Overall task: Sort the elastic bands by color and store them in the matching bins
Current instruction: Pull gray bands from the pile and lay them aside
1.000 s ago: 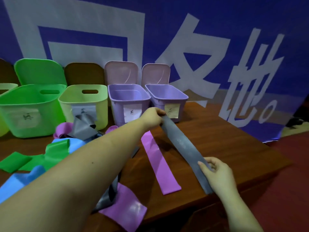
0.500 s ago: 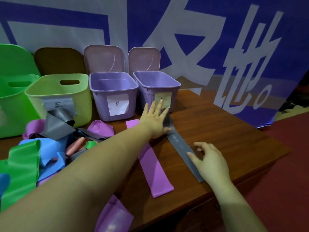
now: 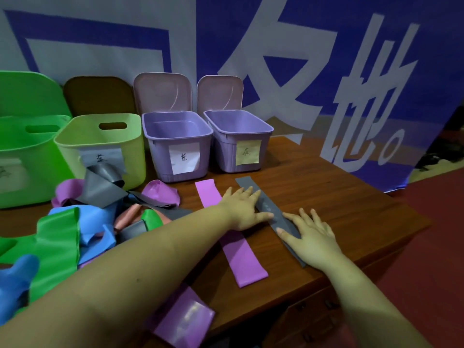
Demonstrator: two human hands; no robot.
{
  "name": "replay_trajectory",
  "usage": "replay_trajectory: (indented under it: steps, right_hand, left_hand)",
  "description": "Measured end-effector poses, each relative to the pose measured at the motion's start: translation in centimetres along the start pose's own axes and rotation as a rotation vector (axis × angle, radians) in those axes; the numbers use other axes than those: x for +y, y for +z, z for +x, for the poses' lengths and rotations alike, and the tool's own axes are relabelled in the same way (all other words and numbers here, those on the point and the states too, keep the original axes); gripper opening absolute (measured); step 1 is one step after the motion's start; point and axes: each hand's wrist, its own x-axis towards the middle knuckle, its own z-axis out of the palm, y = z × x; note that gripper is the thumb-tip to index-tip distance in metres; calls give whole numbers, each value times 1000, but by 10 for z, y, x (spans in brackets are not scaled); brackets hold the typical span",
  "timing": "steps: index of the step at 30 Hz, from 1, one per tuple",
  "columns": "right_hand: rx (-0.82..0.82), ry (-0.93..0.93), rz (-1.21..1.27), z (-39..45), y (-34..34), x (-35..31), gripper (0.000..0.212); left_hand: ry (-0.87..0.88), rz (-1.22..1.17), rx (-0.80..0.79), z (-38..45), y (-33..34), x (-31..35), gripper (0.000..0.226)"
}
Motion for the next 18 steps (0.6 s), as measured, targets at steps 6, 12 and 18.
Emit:
replay_trajectory:
  steps: [6, 12, 18]
  right_hand:
    - [-99, 53, 37, -8, -12, -10, 71]
    - [157, -289, -112, -51, 12, -94, 71]
    - [46, -546, 62, -93, 17, -163, 53]
  left_hand:
    - [114, 55, 74, -100, -20, -25, 68]
    - [-35, 69, 156, -216, -11, -83, 98]
    - [-183, -122, 373, -278, 20, -103, 104]
